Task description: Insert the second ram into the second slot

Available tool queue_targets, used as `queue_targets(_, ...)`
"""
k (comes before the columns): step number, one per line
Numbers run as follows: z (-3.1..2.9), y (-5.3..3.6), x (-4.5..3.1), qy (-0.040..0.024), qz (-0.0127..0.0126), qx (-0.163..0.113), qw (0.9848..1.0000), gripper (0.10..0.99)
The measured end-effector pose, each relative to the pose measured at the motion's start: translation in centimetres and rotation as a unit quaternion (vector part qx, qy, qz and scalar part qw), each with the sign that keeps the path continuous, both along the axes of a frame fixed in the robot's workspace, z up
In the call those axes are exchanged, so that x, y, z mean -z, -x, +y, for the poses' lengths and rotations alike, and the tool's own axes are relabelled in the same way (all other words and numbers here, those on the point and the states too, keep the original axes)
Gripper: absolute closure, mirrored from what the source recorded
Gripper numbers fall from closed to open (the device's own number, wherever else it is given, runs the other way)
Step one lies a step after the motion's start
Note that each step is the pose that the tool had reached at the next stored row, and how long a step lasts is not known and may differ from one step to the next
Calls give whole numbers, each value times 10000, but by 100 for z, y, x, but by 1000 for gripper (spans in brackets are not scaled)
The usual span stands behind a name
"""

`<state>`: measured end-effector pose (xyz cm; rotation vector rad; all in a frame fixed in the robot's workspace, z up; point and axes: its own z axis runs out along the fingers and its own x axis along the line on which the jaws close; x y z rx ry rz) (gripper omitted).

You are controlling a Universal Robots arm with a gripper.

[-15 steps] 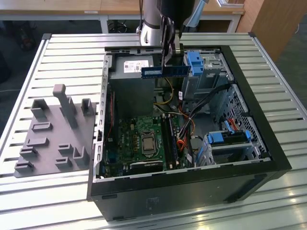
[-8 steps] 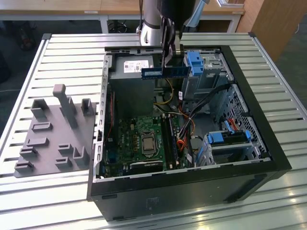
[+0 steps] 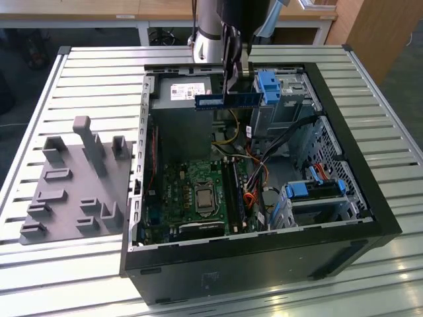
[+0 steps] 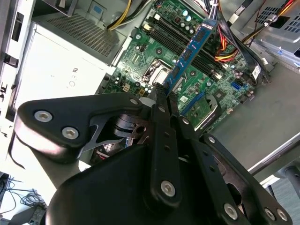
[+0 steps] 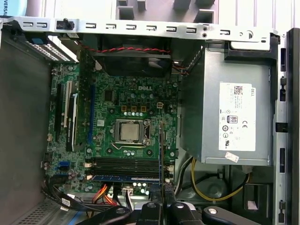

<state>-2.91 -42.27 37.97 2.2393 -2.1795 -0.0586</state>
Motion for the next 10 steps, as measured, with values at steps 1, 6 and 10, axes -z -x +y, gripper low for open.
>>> queue_targets(1,-2,0,0,0,0,0,10000,949)
queue_targets(6,-14,0,0,0,0,0,10000,949)
queue_targets(10,-21,0,0,0,0,0,10000,949)
